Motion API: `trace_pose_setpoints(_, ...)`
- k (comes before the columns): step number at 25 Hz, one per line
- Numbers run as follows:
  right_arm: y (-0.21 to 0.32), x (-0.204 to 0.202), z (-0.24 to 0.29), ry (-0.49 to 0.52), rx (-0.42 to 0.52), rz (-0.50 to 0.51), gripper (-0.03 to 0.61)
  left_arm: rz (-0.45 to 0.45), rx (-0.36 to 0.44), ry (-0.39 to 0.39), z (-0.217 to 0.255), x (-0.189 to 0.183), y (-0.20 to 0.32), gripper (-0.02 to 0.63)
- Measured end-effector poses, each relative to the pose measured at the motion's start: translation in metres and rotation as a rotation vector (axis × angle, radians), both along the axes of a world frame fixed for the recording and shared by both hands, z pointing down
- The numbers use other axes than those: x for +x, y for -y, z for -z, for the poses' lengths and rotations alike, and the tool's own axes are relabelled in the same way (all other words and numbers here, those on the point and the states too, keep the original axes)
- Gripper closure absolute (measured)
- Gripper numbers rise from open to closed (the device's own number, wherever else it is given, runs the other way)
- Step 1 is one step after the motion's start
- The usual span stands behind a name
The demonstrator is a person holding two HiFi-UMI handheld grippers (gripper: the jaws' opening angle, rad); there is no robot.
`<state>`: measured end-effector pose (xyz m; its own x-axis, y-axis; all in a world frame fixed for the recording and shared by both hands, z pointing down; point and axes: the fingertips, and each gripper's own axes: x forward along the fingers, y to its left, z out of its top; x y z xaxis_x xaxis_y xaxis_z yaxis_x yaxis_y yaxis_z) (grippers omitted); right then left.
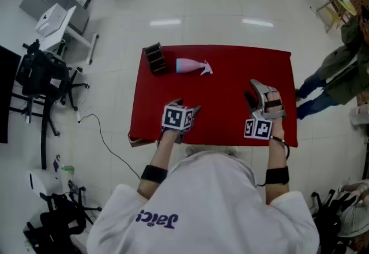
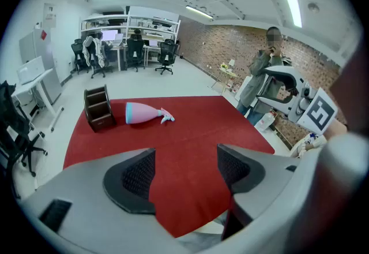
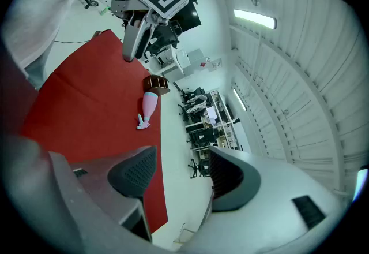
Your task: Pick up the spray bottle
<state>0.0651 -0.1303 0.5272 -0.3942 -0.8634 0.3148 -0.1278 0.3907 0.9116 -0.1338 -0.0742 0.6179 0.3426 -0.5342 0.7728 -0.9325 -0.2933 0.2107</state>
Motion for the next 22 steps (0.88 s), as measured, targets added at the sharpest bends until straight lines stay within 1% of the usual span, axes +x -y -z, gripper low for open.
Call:
trace_pose_setpoints(3,0.005,0.007,0.0,-0.019,0.021,-0.015,0.293,0.001,0.06,0.008,0.018,-0.005,0.017,0.268)
trace_pose_setpoints(6,0.008,0.01,0.001,-0.004,0.021,-0.023,0.293,-0.005,0.119,-0.001,0.033,-0.01,0.036,0.268)
trace_pose_setpoints(11,0.007,0.007,0.016,0.134,0.018,-0.031,0.293,-0.024,0.21,-0.038,0.054,-0.011,0.059,0.268)
trace_pose_setpoints(14,0.009,0.005,0.022,0.154,0.026,-0.038,0.293,-0.044,0.265,-0.047,0.065,-0.009,0.074,0.268)
trace_pose_setpoints(17,0.011,0.003,0.025,0.15,0.031,-0.04,0.293,-0.066,0.314,-0.04,0.076,-0.008,0.091,0.268)
trace_pose_setpoints(19,0.014,0.003,0.026,0.152,0.028,-0.042,0.293,-0.083,0.353,-0.02,0.084,-0.009,0.107,0.268)
trace_pose_setpoints(22,0.017,0.005,0.03,0.197,0.007,-0.051,0.293,-0.108,0.405,0.004,0.096,-0.014,0.132,0.268)
